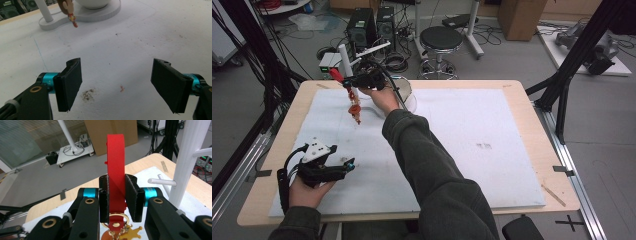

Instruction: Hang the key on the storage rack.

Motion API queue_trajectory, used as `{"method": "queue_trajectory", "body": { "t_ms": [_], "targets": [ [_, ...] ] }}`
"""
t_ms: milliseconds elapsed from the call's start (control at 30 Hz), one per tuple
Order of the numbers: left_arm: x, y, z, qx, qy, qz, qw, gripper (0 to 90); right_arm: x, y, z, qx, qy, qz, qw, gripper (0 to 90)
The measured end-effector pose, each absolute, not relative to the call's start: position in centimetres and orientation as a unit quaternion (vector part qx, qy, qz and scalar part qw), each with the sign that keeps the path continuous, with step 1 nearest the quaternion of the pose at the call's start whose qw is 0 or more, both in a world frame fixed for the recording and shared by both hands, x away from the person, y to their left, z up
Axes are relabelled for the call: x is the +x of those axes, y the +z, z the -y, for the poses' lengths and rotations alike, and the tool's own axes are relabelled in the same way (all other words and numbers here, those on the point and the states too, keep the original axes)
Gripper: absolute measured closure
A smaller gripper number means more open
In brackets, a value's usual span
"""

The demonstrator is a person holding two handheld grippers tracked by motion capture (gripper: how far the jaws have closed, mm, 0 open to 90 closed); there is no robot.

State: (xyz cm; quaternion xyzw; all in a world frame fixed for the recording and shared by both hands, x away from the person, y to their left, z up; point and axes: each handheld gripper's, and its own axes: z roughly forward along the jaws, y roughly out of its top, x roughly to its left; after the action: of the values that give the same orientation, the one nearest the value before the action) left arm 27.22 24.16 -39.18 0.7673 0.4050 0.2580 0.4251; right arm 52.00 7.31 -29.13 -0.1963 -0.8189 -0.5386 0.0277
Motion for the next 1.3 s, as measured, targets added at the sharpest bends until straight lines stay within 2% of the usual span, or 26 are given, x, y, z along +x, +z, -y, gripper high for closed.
{"method": "queue_trajectory", "body": {
  "t_ms": [467, 1300],
  "targets": [
    [27.3, -39.2, -24.3, 0.766, 0.257, -0.407, 0.426, 25.2, 53.4, -31.4, -8.3, -0.227, -0.527, 0.818, 0.045, 75.2],
    [27.2, -39.1, -24.4, 0.766, 0.26, -0.405, 0.426, 25.2, 54.6, -33.4, -7.5, -0.289, -0.505, 0.812, 0.044, 75.0]
  ]
}}
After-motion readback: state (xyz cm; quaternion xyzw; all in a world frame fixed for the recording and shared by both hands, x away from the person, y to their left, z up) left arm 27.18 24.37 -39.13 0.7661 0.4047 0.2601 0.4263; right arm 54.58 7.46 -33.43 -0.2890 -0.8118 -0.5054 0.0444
